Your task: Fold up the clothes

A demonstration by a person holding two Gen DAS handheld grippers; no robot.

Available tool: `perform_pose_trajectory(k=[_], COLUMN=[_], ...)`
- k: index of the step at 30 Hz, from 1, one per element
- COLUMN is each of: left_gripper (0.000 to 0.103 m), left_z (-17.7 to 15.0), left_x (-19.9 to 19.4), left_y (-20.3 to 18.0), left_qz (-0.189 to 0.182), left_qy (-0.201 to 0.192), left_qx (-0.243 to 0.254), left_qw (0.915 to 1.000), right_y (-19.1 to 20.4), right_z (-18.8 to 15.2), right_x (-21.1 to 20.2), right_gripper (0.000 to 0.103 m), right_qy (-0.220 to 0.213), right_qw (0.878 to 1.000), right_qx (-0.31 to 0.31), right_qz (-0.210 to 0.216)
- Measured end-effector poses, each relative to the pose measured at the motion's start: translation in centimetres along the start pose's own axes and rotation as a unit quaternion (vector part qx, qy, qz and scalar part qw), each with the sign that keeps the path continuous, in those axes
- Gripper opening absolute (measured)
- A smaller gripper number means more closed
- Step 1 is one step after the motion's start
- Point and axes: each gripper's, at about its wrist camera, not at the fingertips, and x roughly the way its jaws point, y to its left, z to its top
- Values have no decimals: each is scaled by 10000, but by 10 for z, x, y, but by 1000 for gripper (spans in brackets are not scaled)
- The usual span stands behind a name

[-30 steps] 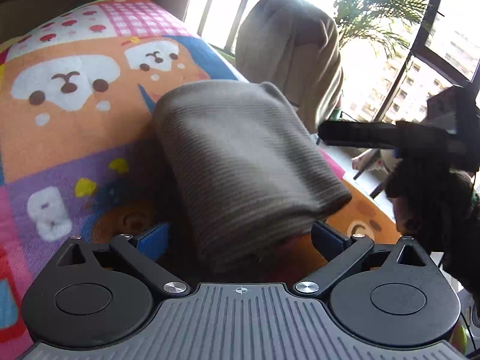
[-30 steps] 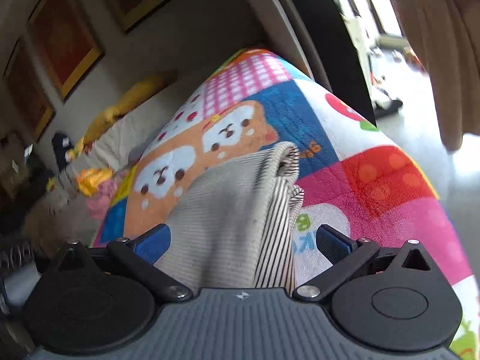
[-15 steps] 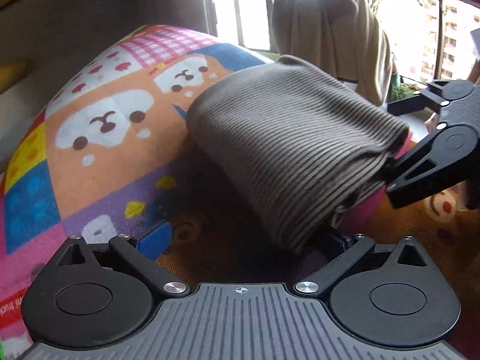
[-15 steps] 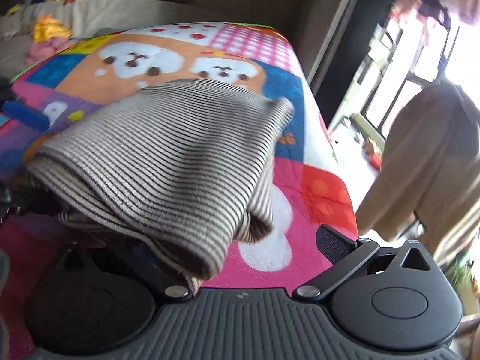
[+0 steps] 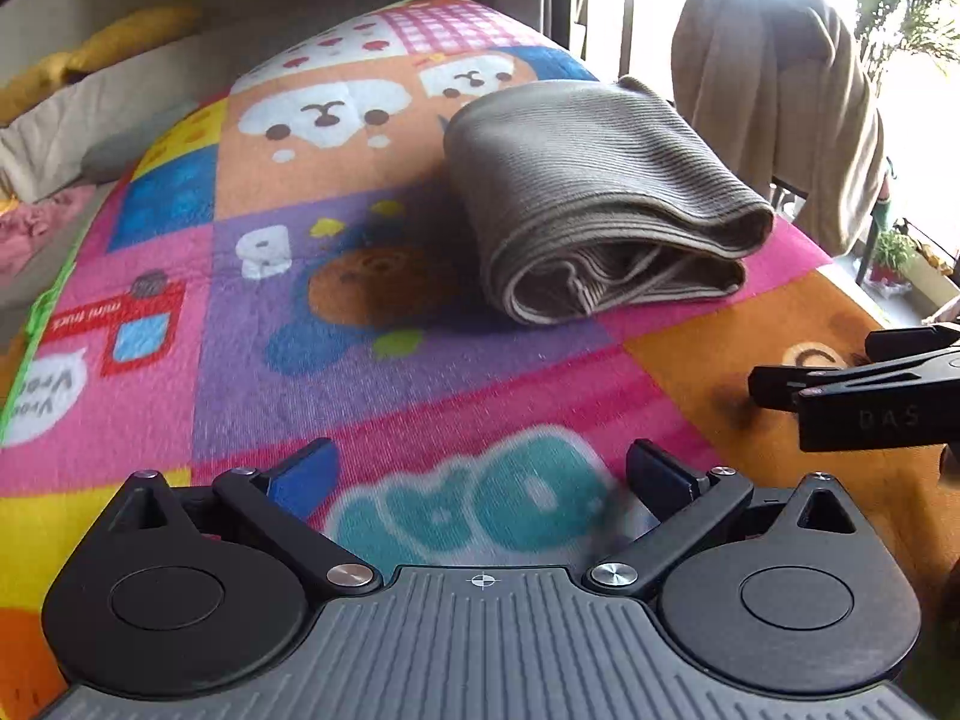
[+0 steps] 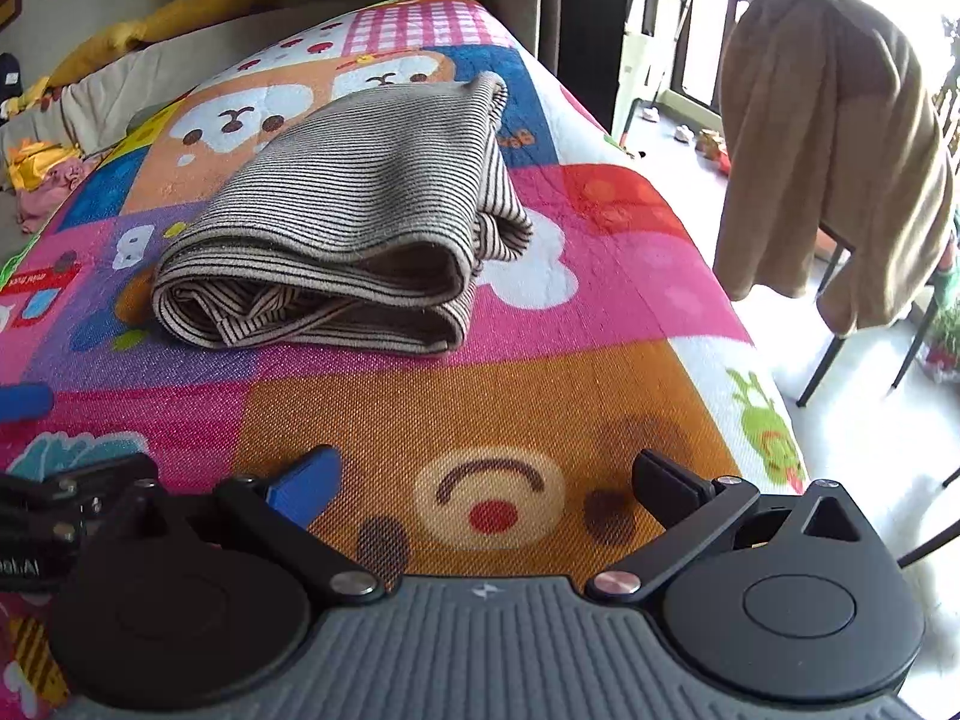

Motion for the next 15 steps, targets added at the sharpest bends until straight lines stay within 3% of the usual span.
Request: perform_pose_trajectory(k=[5, 11, 15], left_gripper=[103, 103, 103], left_z=[-8, -8, -9], left_x=[-7, -6, -6], left_y=[5, 3, 2], left_qz=[224, 264, 274], left_qy=[-131, -124, -123], left_qx=[-293, -245, -237], left_qw=[9992, 9993, 9993], right_y=[15, 23, 15], right_z=[-19, -30, -28], right_x=[-17, -25, -22], right_gripper=[103, 103, 103], right_qy=[-242, -525, -456], right_qw=[9994, 9975, 9986], right_qx=[-186, -206, -23], right_qz=[-178, -427, -260])
